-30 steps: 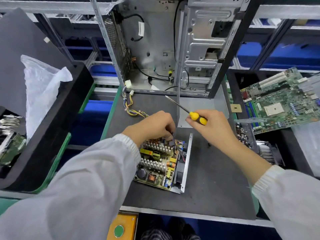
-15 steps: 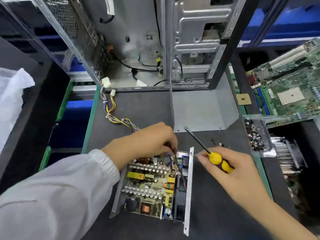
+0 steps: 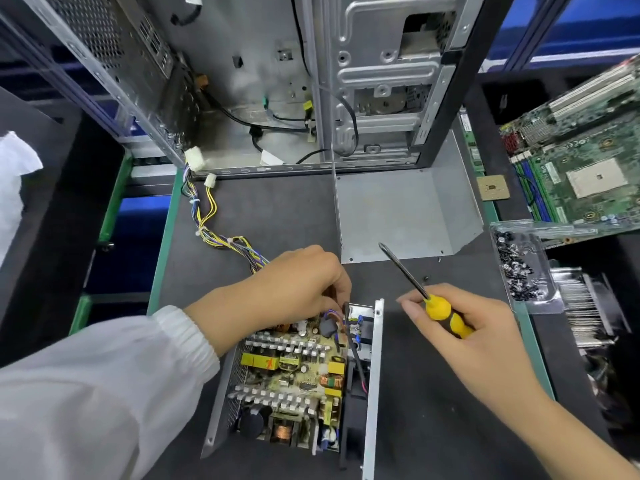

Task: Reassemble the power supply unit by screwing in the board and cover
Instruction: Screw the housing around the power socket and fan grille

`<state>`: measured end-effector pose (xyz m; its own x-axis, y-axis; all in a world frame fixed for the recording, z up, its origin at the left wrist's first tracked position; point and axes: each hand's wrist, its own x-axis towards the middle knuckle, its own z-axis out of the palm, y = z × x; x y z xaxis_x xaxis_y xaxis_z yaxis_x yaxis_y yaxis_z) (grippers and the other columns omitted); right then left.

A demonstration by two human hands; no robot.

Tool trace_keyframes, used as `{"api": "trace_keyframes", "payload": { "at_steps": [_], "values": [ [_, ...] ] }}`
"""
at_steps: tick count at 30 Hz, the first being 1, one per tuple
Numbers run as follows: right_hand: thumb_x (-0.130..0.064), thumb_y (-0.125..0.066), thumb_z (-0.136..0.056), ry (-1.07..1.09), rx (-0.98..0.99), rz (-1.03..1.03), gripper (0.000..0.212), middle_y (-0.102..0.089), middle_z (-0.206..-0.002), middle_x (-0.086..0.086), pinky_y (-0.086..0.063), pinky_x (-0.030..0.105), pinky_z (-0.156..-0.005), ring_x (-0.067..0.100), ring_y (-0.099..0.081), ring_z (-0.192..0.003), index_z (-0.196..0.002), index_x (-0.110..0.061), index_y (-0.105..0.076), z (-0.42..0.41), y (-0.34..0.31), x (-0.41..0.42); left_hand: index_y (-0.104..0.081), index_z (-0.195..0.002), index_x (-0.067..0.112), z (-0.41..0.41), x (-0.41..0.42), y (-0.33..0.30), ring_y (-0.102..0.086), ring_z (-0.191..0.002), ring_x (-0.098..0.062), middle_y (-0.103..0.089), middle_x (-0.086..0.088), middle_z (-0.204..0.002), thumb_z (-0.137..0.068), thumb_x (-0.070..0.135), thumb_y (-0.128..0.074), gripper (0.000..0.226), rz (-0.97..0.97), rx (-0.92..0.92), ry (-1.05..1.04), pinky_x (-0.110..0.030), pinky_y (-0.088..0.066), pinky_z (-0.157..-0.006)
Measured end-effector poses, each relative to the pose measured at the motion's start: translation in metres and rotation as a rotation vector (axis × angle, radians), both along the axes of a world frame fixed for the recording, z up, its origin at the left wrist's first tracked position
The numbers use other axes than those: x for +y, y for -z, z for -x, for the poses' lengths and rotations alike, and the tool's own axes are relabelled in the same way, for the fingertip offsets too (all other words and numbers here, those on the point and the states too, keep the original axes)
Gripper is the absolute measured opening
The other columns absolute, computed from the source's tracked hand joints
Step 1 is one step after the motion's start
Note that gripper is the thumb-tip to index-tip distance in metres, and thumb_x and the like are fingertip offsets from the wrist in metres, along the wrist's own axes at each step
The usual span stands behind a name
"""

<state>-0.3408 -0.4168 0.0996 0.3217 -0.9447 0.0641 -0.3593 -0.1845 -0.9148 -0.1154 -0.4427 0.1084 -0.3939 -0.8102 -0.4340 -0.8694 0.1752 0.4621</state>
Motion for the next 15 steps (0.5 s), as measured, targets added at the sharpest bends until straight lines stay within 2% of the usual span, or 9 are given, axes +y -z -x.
{"api": "trace_keyframes", "payload": {
  "at_steps": [3,6,11,15],
  "values": [
    [-0.033,-0.063,-0.079,0.004,-0.008,-0.015,0.013,-0.065,-0.071,-0.011,-0.038,0.006,-0.059,0.004,-0.056,-0.066,-0.080,-0.023,-0.071,-0.001,0.002,-0.001,-0.076,-0.082,0.025,0.001,-0.001,-0.002,-0.061,-0.084,-0.011,-0.065,0.016,-0.081,-0.081,0.016,-0.074,0.010,-0.004,0.050,-0.009,-0.036,-0.051,-0.076],
    [-0.032,-0.063,-0.080,0.001,-0.017,-0.040,0.012,-0.065,-0.071,-0.011,-0.037,0.006,-0.059,0.004,-0.056,-0.066,-0.080,-0.023,-0.071,-0.003,0.004,-0.001,-0.076,-0.081,0.023,0.001,-0.002,-0.001,-0.059,-0.081,-0.009,-0.063,0.016,-0.080,-0.081,0.012,-0.074,0.011,-0.002,0.070,0.021,-0.035,-0.051,-0.074],
    [-0.034,-0.062,-0.081,-0.017,-0.023,-0.054,0.016,-0.066,-0.071,-0.006,-0.044,0.020,-0.061,0.013,-0.058,-0.068,-0.082,-0.021,-0.071,-0.005,0.008,-0.001,-0.073,-0.088,0.020,0.002,-0.007,0.003,-0.057,-0.089,-0.011,-0.066,0.012,-0.092,-0.084,0.012,-0.070,0.009,-0.007,0.009,0.168,-0.035,-0.047,-0.075],
    [-0.035,-0.061,-0.081,-0.025,-0.030,-0.050,0.015,-0.067,-0.074,-0.007,-0.046,0.019,-0.063,0.011,-0.059,-0.070,-0.081,-0.023,-0.070,-0.006,0.010,0.002,-0.074,-0.084,0.010,0.005,-0.014,0.005,-0.059,-0.085,-0.013,-0.066,0.006,-0.087,-0.081,0.008,-0.074,0.004,-0.060,0.087,0.220,-0.035,-0.048,-0.078]
  ]
}}
